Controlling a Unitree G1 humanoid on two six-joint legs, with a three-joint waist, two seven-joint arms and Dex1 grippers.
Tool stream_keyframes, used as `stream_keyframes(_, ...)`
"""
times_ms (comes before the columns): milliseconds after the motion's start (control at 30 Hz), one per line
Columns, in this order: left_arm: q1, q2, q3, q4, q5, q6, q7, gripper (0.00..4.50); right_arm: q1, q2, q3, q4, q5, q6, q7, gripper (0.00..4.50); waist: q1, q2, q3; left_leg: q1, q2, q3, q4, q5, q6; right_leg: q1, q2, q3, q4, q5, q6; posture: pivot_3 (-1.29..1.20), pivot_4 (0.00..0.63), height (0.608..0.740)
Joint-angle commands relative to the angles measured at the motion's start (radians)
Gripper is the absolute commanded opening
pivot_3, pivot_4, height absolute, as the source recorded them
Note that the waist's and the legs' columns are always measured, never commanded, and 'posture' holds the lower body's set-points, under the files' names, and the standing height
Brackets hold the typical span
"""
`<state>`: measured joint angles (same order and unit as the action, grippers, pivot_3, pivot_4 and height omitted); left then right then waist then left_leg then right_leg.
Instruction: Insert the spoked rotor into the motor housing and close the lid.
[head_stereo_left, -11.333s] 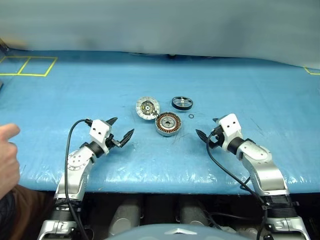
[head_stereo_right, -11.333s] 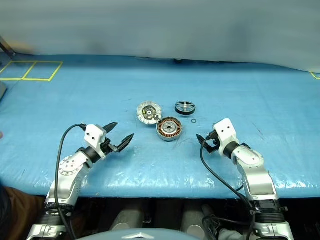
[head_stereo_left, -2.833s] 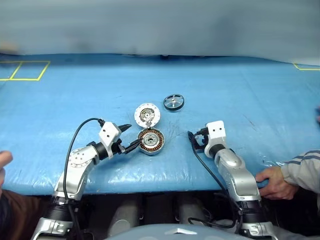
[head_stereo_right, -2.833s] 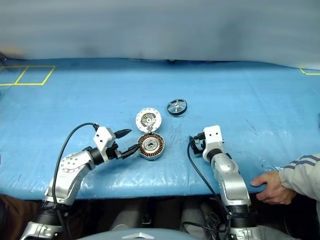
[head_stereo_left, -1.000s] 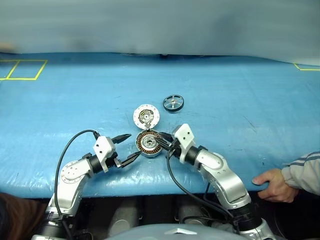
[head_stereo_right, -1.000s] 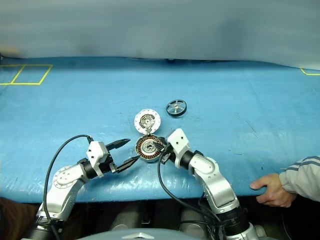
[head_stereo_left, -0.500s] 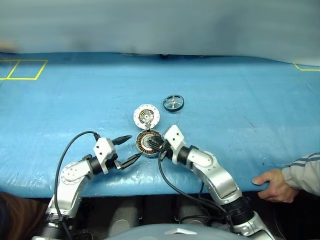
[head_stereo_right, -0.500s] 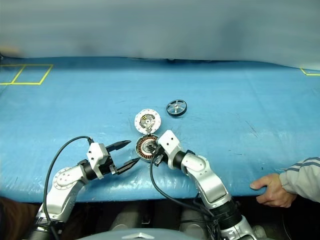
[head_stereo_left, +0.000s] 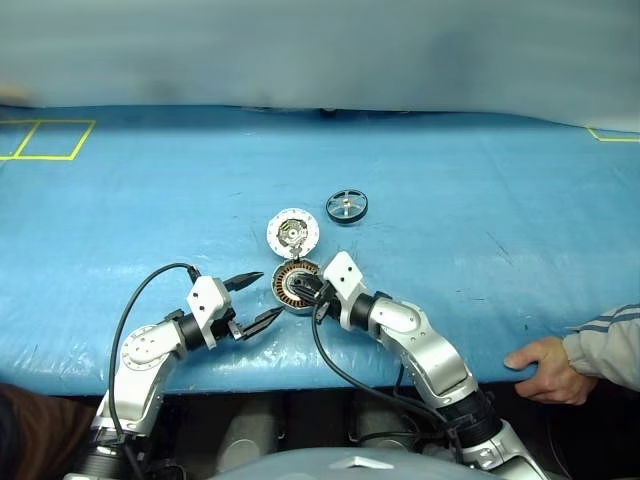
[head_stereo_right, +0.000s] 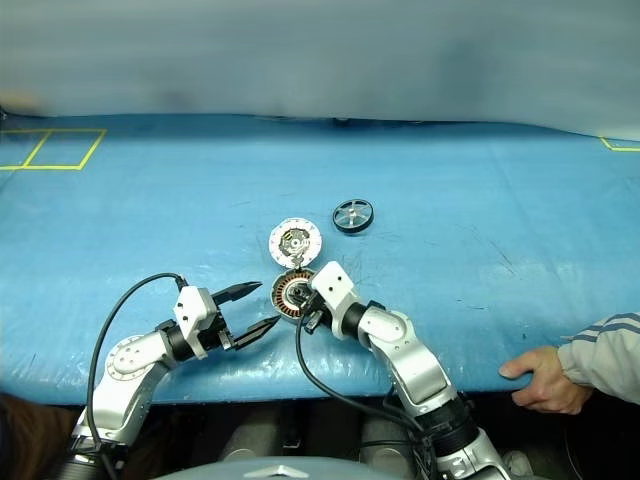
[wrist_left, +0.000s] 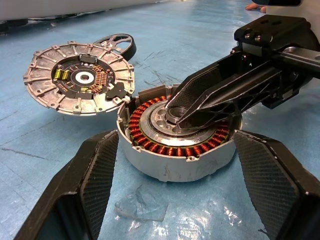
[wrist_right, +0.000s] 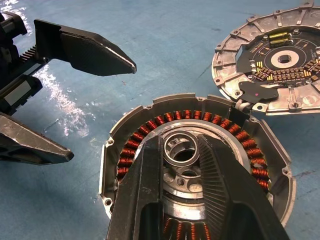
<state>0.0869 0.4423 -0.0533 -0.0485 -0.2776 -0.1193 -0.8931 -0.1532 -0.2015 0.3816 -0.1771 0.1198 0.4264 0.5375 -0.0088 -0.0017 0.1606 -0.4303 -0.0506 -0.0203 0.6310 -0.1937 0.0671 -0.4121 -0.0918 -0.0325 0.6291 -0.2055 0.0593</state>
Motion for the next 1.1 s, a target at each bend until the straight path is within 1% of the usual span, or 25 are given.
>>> stream_keyframes(33,-0.002,0.0,-0.004,-0.026,0.004,-0.019,0.006,3.88,-0.015,-0.004,-0.004,-0.02,-0.009,-0.003,-0.001,0.65,0.0,0.0,0.0,0.0,0.0,0.0,0.0,0.0,0.0,0.0,0.0,0.0,0.0,0.0,0.0,0.0,0.15,0.74)
stream_keyframes(600,-0.003,0.0,-0.008,-0.024,0.007,-0.022,0.016,3.88,-0.013,-0.014,0.001,-0.017,-0.024,0.0,0.01,0.65,0.0,0.0,0.0,0.0,0.0,0.0,0.001,0.0,0.0,0.0,0.001,0.0,0.001,0.0,0.0,0.0,0.15,0.74)
stream_keyframes(633,-0.002,0.001,-0.009,-0.024,0.007,-0.022,0.017,3.88,-0.014,-0.015,0.002,-0.017,-0.026,-0.002,0.01,1.36,0.0,0.0,0.0,0.0,0.0,0.0,0.001,0.0,0.0,0.0,0.001,0.0,0.001,0.0,0.0,0.0,0.15,0.74)
stream_keyframes(667,-0.002,0.001,-0.009,-0.024,0.007,-0.022,0.017,3.88,-0.014,-0.015,0.002,-0.017,-0.03,-0.009,0.007,1.52,0.0,0.0,0.0,0.001,0.0,0.0,0.001,0.0,0.0,0.001,0.001,0.0,0.001,0.0,0.0,0.0,0.15,0.74)
stream_keyframes(700,-0.002,0.001,-0.01,-0.024,0.007,-0.022,0.018,3.88,-0.015,-0.015,0.001,-0.017,-0.033,-0.013,0.005,1.84,0.0,0.0,0.0,0.001,0.0,0.0,0.001,0.0,0.0,0.001,0.001,0.0,0.001,0.0,0.0,0.0,0.15,0.74)
stream_keyframes(900,0.0,0.0,-0.013,-0.021,0.009,-0.023,0.018,3.88,-0.014,-0.013,0.0,-0.025,-0.035,-0.019,0.006,1.84,0.0,0.0,0.0,0.001,0.0,0.0,0.001,0.0,0.0,0.001,0.001,0.0,0.001,0.0,0.0,0.0,0.15,0.74)
stream_keyframes(1100,-0.002,0.0,-0.015,-0.018,0.009,-0.025,0.017,3.88,-0.013,0.018,-0.031,-0.034,0.014,-0.007,0.006,1.84,0.0,0.0,0.0,0.001,0.0,0.0,0.001,0.0,0.0,0.001,0.001,0.0,0.001,0.0,0.0,0.0,0.15,0.74)
